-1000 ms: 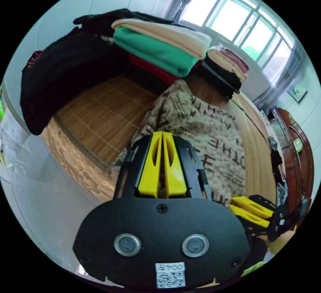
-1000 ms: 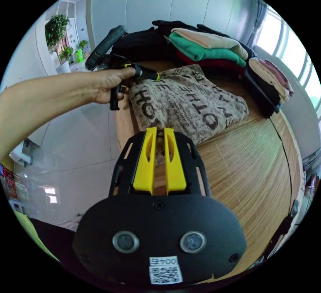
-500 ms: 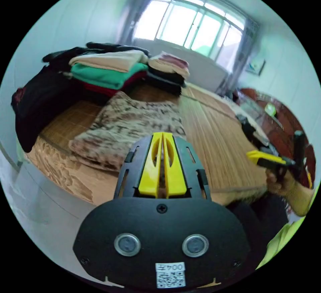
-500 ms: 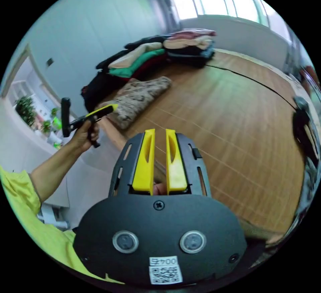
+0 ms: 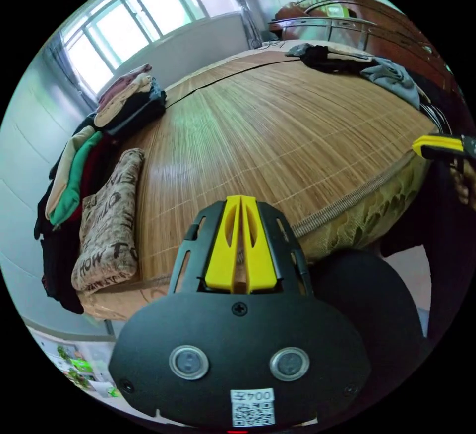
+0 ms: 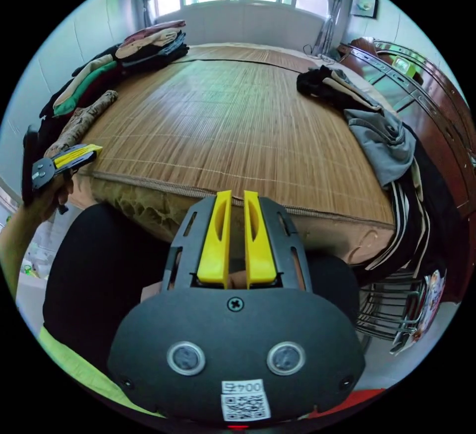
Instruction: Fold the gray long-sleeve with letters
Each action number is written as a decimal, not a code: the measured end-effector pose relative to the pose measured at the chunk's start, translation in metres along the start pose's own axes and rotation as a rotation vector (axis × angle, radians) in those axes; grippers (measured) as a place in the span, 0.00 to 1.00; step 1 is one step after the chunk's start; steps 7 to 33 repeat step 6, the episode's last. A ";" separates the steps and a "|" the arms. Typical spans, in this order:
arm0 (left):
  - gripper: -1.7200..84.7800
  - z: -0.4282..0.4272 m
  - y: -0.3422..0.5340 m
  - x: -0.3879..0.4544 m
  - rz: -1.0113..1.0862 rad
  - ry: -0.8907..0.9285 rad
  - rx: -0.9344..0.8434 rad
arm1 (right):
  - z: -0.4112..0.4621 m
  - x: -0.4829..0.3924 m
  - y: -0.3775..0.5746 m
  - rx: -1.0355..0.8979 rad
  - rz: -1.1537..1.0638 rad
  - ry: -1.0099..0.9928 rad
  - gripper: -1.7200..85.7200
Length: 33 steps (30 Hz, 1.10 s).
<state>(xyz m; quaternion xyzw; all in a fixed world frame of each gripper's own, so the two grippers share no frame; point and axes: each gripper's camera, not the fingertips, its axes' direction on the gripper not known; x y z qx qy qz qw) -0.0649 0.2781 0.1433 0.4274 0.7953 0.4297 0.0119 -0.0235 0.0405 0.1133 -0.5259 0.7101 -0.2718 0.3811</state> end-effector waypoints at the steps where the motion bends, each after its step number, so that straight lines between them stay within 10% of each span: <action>1: 0.02 0.006 0.000 -0.002 -0.050 0.026 -0.013 | 0.004 0.006 0.010 0.024 0.005 -0.007 0.08; 6: 0.02 0.031 0.001 -0.031 -0.362 0.227 -0.084 | 0.000 0.079 0.033 0.045 0.138 -0.204 0.07; 33: 0.02 0.031 0.001 -0.031 -0.362 0.227 -0.084 | 0.000 0.079 0.033 0.045 0.138 -0.204 0.07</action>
